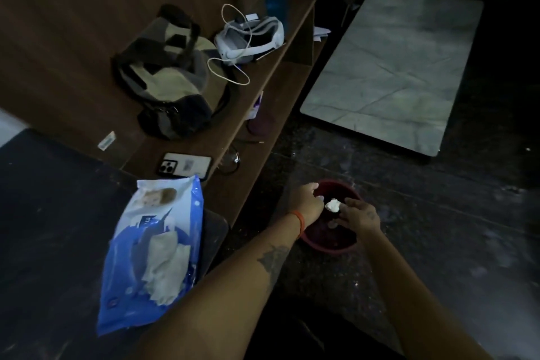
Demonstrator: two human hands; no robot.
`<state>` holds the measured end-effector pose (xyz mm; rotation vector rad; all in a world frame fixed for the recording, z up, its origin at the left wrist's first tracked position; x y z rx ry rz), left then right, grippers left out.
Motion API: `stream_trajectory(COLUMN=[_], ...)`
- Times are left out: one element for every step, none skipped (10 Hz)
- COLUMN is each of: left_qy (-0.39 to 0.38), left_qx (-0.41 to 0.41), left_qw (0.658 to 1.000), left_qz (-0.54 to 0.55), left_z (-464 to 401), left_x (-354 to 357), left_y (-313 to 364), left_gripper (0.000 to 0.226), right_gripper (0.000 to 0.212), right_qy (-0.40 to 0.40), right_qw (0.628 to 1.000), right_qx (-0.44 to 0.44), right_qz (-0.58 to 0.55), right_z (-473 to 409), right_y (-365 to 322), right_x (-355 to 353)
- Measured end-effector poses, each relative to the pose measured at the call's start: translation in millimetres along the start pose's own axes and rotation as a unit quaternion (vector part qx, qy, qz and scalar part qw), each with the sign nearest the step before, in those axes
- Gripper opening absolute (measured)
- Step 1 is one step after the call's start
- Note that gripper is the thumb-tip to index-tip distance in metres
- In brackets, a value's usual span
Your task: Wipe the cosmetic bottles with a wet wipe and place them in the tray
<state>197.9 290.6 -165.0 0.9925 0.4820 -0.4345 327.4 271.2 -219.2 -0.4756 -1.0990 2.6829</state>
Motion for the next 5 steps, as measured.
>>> stream_trajectory(left_qy=[0.018,0.054,0.162,0.283,0.379], left_qx=[0.078,0.191,0.268,0.268,0.21], left_qw=[0.995,0.97,0.926,0.881,0.854], left_qz=[-0.066,-0.139,-0.209,-0.27,-0.287], left_z=[15,36,56,71,95], left_x=[-16,-46,-94,-161,-233], left_y=[5,17,27,24,10], left_gripper=[0.046,0.05,0.051,0.053,0.054], right_gripper=[0.037,0.035,0.038,0.042,0.049], right_qy=[0.006,0.036,0.01,-0.027,-0.094], right_qw=[0.99,0.933,0.859,0.76,0.679], right_qx=[-0.084,-0.251,-0.419,-0.569,-0.649], right_qz=[0.117,0.255,0.295,0.314,0.33], right_z=[23,62,112,170,234], right_y=[-16,-55,-97,-139,-166], right_x=[2,17,48,91,137])
Point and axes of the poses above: each hand's wrist, its own z-axis away from the middle knuckle, its own x-axis out of the palm, y = z × x, the point moved 4 cm from there along -z, towards the middle knuckle, and after that the axes turned 8 degrees about y, right-handed, at the moved point
